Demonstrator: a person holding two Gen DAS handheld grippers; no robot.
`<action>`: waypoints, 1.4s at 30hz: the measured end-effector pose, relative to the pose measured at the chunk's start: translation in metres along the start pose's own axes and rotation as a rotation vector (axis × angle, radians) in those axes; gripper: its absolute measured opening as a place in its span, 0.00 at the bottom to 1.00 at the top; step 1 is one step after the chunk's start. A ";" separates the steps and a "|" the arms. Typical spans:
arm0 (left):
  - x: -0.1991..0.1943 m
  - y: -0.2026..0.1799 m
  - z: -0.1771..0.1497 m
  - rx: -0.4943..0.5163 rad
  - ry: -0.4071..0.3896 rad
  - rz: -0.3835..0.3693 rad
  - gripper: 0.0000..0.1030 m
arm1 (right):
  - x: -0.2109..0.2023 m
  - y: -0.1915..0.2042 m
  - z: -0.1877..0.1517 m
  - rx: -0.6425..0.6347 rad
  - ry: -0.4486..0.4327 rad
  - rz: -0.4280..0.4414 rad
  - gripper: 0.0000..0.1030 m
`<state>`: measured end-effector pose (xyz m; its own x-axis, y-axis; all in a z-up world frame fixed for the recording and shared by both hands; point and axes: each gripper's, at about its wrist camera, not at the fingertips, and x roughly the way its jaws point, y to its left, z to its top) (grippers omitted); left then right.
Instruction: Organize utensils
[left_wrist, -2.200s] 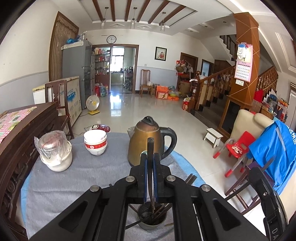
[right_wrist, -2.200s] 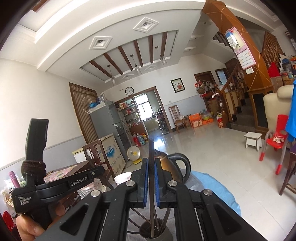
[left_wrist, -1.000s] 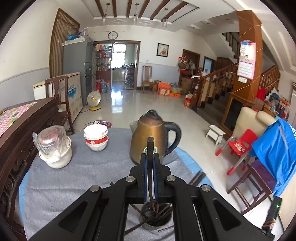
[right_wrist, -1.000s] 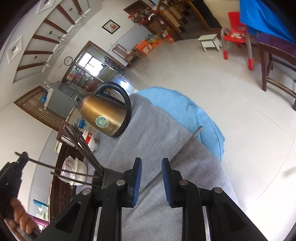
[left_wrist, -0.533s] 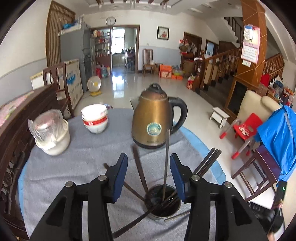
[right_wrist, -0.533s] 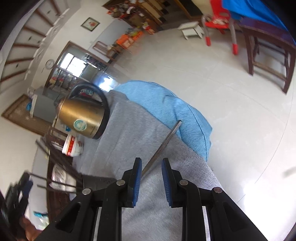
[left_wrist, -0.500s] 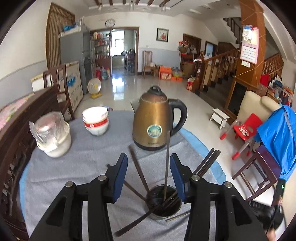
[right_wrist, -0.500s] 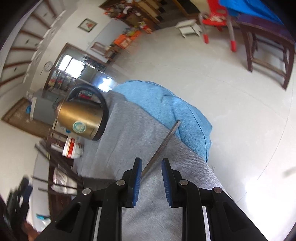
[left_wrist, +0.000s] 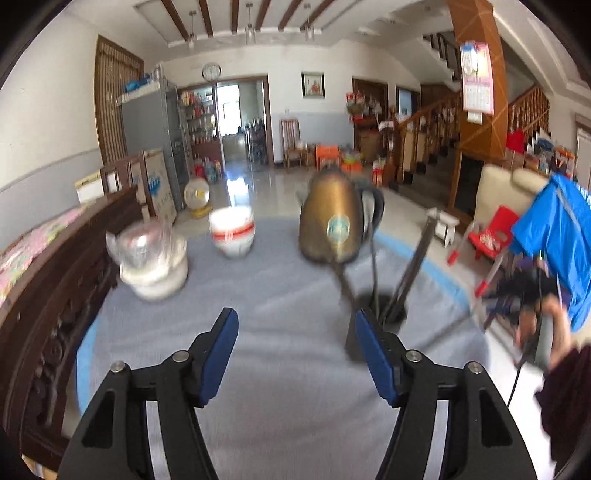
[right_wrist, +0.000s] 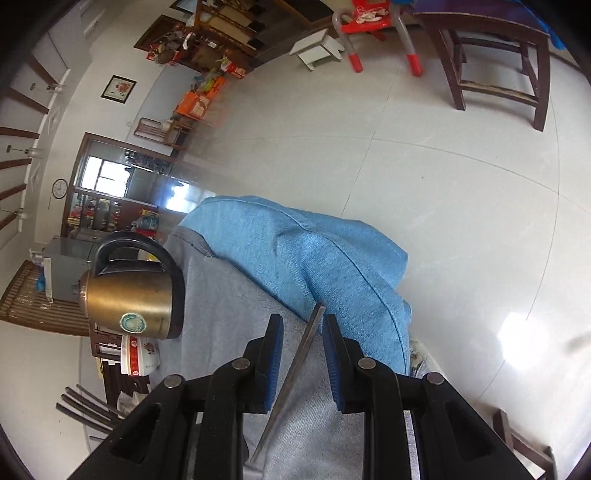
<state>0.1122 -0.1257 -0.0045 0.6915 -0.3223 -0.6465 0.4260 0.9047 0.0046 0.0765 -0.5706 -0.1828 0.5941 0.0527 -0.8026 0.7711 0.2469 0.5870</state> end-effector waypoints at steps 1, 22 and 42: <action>0.002 0.002 -0.011 -0.001 0.027 0.005 0.65 | 0.004 0.001 0.000 0.004 0.004 -0.007 0.25; 0.050 0.008 -0.088 -0.035 0.334 0.026 0.65 | 0.040 0.002 -0.002 0.011 -0.020 -0.071 0.25; 0.055 0.019 -0.098 -0.087 0.433 0.081 0.65 | -0.034 0.041 -0.038 -0.172 -0.191 0.046 0.10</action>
<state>0.1015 -0.0989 -0.1148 0.4050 -0.1196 -0.9065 0.3171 0.9482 0.0165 0.0789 -0.5258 -0.1352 0.6728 -0.1123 -0.7313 0.7017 0.4103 0.5825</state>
